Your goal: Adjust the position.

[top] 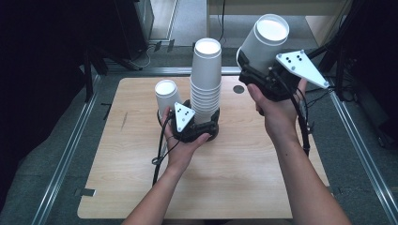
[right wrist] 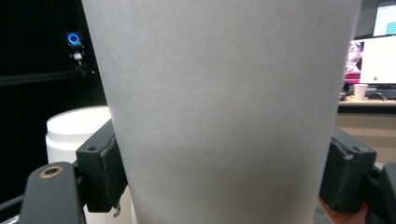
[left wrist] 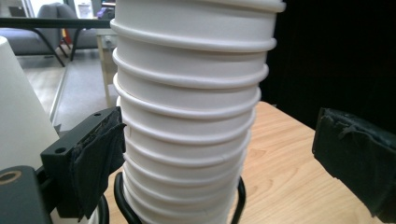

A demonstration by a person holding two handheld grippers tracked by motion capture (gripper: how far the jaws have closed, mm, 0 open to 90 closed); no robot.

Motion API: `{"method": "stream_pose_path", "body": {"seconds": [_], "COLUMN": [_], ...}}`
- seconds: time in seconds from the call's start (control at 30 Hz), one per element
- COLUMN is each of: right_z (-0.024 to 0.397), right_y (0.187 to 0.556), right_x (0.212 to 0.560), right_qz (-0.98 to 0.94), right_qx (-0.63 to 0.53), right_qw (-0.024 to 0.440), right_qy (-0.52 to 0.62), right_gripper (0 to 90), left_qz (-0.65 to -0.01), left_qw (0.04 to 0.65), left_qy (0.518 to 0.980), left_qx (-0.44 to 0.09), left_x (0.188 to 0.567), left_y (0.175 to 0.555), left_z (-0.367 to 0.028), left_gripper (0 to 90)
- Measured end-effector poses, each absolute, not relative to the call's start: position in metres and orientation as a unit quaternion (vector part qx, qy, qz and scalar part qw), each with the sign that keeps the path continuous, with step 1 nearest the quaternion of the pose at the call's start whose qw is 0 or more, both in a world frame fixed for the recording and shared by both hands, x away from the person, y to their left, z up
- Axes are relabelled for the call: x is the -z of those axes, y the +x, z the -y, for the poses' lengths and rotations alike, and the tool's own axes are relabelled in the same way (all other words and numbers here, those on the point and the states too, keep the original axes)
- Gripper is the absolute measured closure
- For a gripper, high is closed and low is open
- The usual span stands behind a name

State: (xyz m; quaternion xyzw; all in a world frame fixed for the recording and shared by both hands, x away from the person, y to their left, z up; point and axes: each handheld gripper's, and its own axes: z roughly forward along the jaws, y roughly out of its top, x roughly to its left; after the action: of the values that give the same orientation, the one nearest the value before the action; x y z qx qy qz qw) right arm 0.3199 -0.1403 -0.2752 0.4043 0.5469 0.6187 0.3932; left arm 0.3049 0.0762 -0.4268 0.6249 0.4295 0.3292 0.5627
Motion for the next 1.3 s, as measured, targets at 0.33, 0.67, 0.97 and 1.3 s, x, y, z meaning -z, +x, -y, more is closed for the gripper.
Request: {"method": "stream_pose_path", "body": {"seconds": [0.33,0.67,0.97,1.3], "right_z": [0.149,0.163,0.166,0.17], "right_y": [0.303,0.286,0.266,0.247], "right_x": [0.312,0.364,0.403,0.443], "right_qz": [-0.568,-0.58,-0.6,-0.623], "right_qx": [-0.594,-0.574,-0.548,-0.524], "right_qw": [0.407,0.403,0.416,0.417], "right_qy": [0.398,0.414,0.409,0.403], "right_gripper": [18.3,18.1,17.7,17.4], "left_qz": [-0.424,-0.437,-0.453,-0.462], "left_qw": [0.564,0.557,0.541,0.53], "left_qy": [0.635,0.644,0.649,0.659], "left_qx": [-0.314,-0.291,-0.285,-0.267], "left_x": [0.431,0.45,0.47,0.485], "left_y": [0.285,0.262,0.248,0.243], "left_z": [-0.09,-0.111,-0.119,-0.13], "left_gripper": [1.4,1.5,1.5,1.5]}}
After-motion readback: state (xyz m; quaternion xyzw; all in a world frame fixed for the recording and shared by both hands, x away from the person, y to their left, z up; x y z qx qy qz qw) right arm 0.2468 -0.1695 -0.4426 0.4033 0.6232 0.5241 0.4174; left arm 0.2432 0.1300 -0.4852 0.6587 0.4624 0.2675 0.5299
